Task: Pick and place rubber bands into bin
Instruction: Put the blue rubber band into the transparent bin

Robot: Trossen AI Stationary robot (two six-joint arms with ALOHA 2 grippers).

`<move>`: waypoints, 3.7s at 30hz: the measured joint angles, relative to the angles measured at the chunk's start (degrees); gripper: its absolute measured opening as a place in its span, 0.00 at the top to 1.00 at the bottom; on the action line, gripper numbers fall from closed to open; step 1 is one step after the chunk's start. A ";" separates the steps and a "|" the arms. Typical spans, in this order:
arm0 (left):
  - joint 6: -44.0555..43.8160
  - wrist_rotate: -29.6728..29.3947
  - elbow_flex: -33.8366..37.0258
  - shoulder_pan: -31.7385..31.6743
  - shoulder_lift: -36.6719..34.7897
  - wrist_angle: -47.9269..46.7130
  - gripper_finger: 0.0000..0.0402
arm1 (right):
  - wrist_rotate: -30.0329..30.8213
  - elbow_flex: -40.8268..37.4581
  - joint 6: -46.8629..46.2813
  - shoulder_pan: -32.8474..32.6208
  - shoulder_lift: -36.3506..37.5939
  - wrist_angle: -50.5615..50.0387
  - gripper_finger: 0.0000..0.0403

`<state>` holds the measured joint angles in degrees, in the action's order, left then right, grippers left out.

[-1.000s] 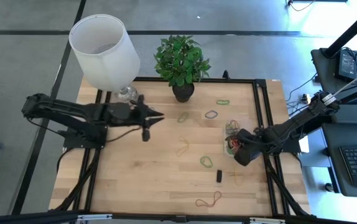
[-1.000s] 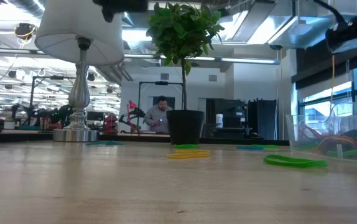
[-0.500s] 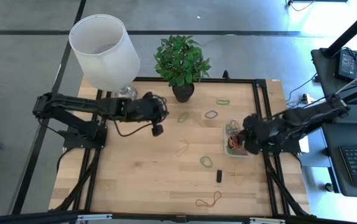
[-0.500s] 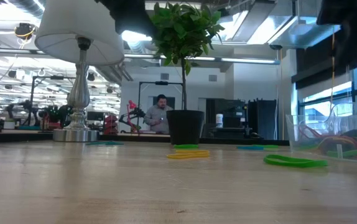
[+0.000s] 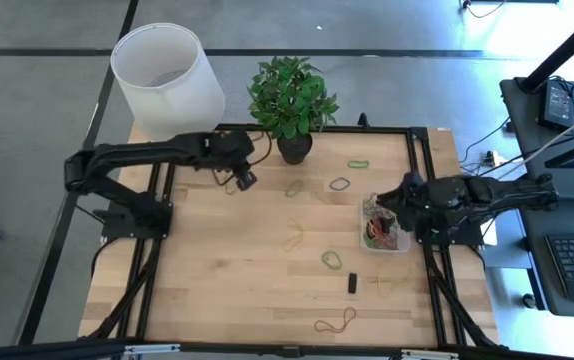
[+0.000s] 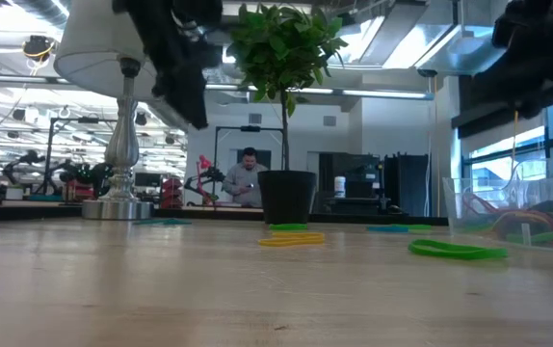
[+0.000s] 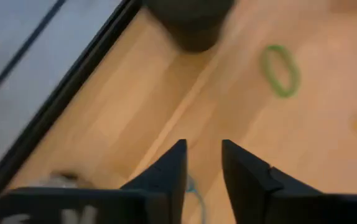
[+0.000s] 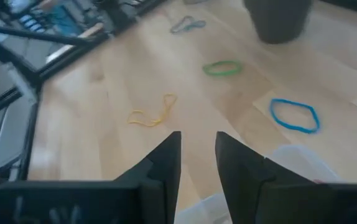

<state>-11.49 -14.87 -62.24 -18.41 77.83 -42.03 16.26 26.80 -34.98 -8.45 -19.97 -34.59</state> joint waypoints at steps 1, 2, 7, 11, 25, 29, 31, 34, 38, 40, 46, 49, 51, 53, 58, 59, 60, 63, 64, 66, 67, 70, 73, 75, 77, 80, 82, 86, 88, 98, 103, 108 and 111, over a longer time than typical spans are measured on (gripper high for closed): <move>-1.32 -0.08 0.00 -1.18 0.88 -0.23 0.74 | 0.25 -0.20 -0.92 0.34 0.00 -0.38 0.75; -2.84 -0.07 0.00 -2.29 2.01 -0.09 0.71 | 0.47 -0.21 -1.65 0.67 0.02 -0.55 0.75; -5.33 4.73 0.00 -6.80 7.95 0.17 0.64 | 1.28 -0.16 -2.26 1.63 -0.27 -0.39 0.75; -6.53 6.91 0.00 -8.45 12.73 0.06 0.64 | 1.49 -0.16 -2.21 1.71 -0.27 -0.38 0.75; -10.72 7.51 0.00 -8.76 23.01 -1.89 0.69 | 2.13 -0.16 -2.07 1.68 -0.24 -0.39 0.75; -13.87 7.65 0.00 -8.16 25.28 -4.92 0.71 | 2.13 -0.16 -1.84 1.68 -0.24 -0.42 0.75; -15.76 8.92 0.00 -7.61 26.31 -5.61 0.74 | 2.14 -0.16 -1.83 1.68 -0.24 -0.44 0.75; -18.81 11.00 -0.02 -6.24 27.00 -6.80 0.83 | 2.17 -0.14 0.10 1.68 -0.24 -0.44 0.75; -23.57 12.88 -0.02 -2.57 26.07 -6.45 0.98 | 2.17 -0.12 3.17 1.66 -0.24 -0.44 0.75; -25.80 13.35 -0.66 -0.22 24.78 -6.38 0.99 | 2.15 -0.12 4.19 1.66 -0.24 -0.44 0.75; -30.25 11.63 -6.91 7.28 21.37 -5.89 0.99 | 2.15 -0.12 6.90 1.66 -0.24 -0.44 0.75; -30.29 8.73 -12.36 10.95 21.11 -5.69 0.99 | 2.17 -0.12 7.10 1.66 -0.26 -0.07 0.75; -29.71 6.86 -15.80 12.83 21.12 -4.64 0.99 | 2.17 -0.12 7.65 1.66 -0.26 0.28 0.75; -29.46 5.29 -17.99 14.45 21.10 -0.88 0.99 | 2.18 -0.10 10.55 1.66 -0.29 0.41 0.74; -29.30 3.50 -21.92 16.96 21.15 8.66 0.99 | 2.15 -0.10 16.81 1.66 -1.93 4.38 0.72; -29.29 3.39 -22.26 17.18 21.33 10.66 0.99 | 2.11 -0.10 17.95 1.66 -2.56 6.22 0.71; -29.30 3.36 -22.38 17.37 21.51 12.37 0.99 | 1.71 -0.10 19.80 1.66 -3.29 8.05 0.69; -29.30 3.34 -22.55 17.70 21.91 17.00 0.99 | 1.03 -0.08 25.71 1.66 -5.83 14.02 0.62; -29.29 3.36 -22.73 17.82 22.18 18.90 0.99 | 0.89 -0.08 27.72 1.66 -6.84 15.90 0.59; -29.30 3.63 -22.63 18.12 22.41 19.96 0.99 | 0.83 -0.08 31.10 1.66 -8.82 19.75 0.53; -29.29 3.88 -22.62 18.33 22.85 21.19 0.99 | 0.83 -0.08 32.68 1.66 -9.80 21.86 0.51; -29.30 4.06 -22.53 19.12 23.56 22.94 0.99 | 0.64 -0.08 37.87 1.66 -12.75 28.18 0.44; -29.30 4.06 -22.72 19.80 24.43 26.61 0.99 | 0.45 -0.08 41.12 1.64 -15.83 32.92 0.40; -29.30 4.05 -22.65 20.18 24.59 27.26 0.99 | -1.13 -0.08 41.46 1.66 -18.01 35.65 0.39; -29.29 3.60 -23.75 20.41 25.45 28.26 0.99 | -2.52 -0.08 41.32 1.66 -20.01 37.24 0.39; -27.81 3.35 -25.69 20.67 26.58 27.79 0.99 | -2.89 -0.08 41.26 1.64 -22.68 39.06 0.39; -25.67 3.89 -27.50 20.81 27.75 28.37 0.99 | -2.89 -0.08 41.29 1.65 -24.02 40.88 0.39; -24.04 4.34 -30.77 21.07 30.73 27.91 0.99 | -2.92 -0.10 41.29 1.63 -25.64 43.75 0.40; -23.30 4.69 -32.03 21.11 31.70 27.77 0.99 | -2.94 0.01 40.98 1.62 -25.95 44.15 0.42; -22.22 4.88 -33.59 21.02 32.40 27.57 0.99 | -5.09 -0.01 38.21 1.55 -26.69 43.87 0.69; -22.22 4.63 -33.59 21.02 32.38 27.32 0.99 | -6.13 -0.01 38.36 1.54 -26.65 43.79 0.91; -22.20 4.00 -33.59 21.02 32.38 27.21 0.99 | -6.03 -0.01 38.75 1.55 -26.64 43.74 0.96; -21.89 3.98 -33.59 21.02 32.38 26.88 0.97 | -6.02 -0.01 38.77 1.55 -26.65 43.72 0.96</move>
<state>-33.38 -10.89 -95.83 2.61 110.21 -15.14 10.24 26.79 3.79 -6.90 -46.61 9.13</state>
